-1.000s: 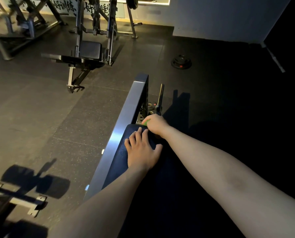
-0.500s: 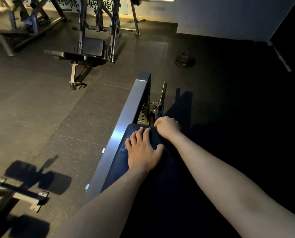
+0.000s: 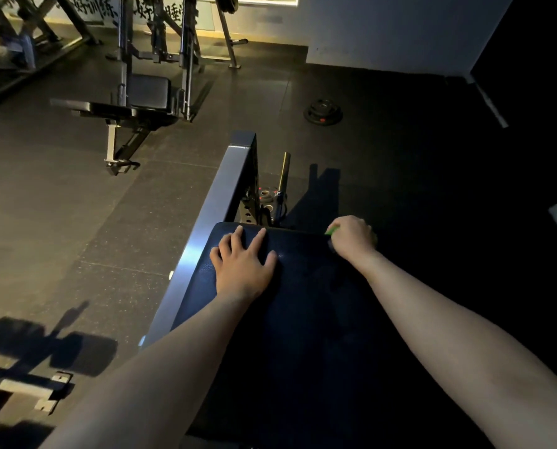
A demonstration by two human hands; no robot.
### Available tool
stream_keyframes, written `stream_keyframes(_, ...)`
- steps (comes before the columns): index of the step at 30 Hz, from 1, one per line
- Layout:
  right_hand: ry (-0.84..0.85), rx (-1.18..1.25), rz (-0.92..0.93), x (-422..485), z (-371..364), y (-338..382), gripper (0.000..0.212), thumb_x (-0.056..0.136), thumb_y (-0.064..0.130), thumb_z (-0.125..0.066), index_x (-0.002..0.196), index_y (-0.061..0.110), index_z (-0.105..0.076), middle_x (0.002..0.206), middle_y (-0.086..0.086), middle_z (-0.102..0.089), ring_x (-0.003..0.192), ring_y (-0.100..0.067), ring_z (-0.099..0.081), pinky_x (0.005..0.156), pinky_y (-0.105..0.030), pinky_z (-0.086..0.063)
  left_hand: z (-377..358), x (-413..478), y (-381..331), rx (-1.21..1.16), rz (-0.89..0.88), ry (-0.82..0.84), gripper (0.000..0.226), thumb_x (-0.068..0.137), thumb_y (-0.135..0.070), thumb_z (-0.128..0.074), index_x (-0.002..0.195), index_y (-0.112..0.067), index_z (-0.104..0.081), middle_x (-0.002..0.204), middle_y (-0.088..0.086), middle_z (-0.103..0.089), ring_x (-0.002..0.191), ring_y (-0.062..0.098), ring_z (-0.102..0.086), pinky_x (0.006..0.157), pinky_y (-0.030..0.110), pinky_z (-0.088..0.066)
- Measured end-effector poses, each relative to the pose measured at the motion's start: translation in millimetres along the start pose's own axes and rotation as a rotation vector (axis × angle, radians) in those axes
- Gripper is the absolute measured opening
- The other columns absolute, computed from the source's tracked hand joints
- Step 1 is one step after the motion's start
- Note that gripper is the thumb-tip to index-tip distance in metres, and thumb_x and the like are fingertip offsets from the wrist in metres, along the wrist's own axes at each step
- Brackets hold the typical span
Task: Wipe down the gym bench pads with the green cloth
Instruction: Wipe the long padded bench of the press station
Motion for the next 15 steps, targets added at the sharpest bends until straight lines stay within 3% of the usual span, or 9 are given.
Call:
stream_keyframes(5, -0.054, 0.094, 0.182, -7.1, -16.5, 40.6, 0.034, 0.091, 0.008, -0.052, 0.110, 0.026, -0.074, 0.123, -0.006, -0.065, 0.115, -0.030, -0.059, 0.098, -0.035, -0.043, 2.1, -0.7, -30.1, 0.027, -0.052, 0.029, 0.052, 0.097, -0.047, -0.042, 0.149, -0.041, -0.038, 0.161, 0.001, -0.023, 0.146, 0.030, -0.011, 0.116, 0.057, -0.010)
stream_keyframes(7, -0.010, 0.116, 0.304, -12.9, -28.7, 62.0, 0.035, 0.092, 0.011, -0.052, 0.115, 0.027, -0.072, 0.127, -0.004, -0.061, 0.117, -0.027, -0.058, 0.097, -0.032, -0.042, -2.8, -5.8, -48.9, -0.003, -0.112, 0.052, 0.051, 0.096, -0.041, -0.045, 0.146, -0.040, -0.040, 0.160, -0.003, -0.025, 0.144, 0.028, -0.014, 0.113, 0.055, -0.012)
stream_keyframes(10, 0.057, 0.088, 0.418, -16.2, -26.2, 53.5, 0.040, 0.093, 0.007, -0.049, 0.123, 0.025, -0.069, 0.131, -0.001, -0.057, 0.120, -0.025, -0.054, 0.101, -0.035, -0.041, -11.7, -10.8, -57.1, -0.075, -0.064, 0.077, 0.055, 0.096, -0.037, -0.043, 0.150, -0.039, -0.035, 0.162, -0.005, -0.023, 0.144, 0.025, -0.014, 0.110, 0.050, -0.012)
stream_keyframes(15, -0.071, 0.075, 0.213, -2.6, 8.0, -41.9, 0.047, 0.088, -0.008, -0.048, 0.119, 0.019, -0.072, 0.130, -0.003, -0.057, 0.119, -0.027, -0.054, 0.100, -0.028, -0.038, -16.9, -9.6, -52.3, -0.067, -0.060, 0.059, 0.054, 0.099, -0.040, -0.039, 0.152, -0.041, -0.031, 0.163, -0.006, -0.022, 0.146, 0.023, -0.011, 0.113, 0.050, -0.009)
Point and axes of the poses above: each hand's wrist, its own x-axis towards the middle knuckle, its own z-axis out of the back of the hand, y = z × x, the point moved 5 cm from there along x, towards the middle knuckle
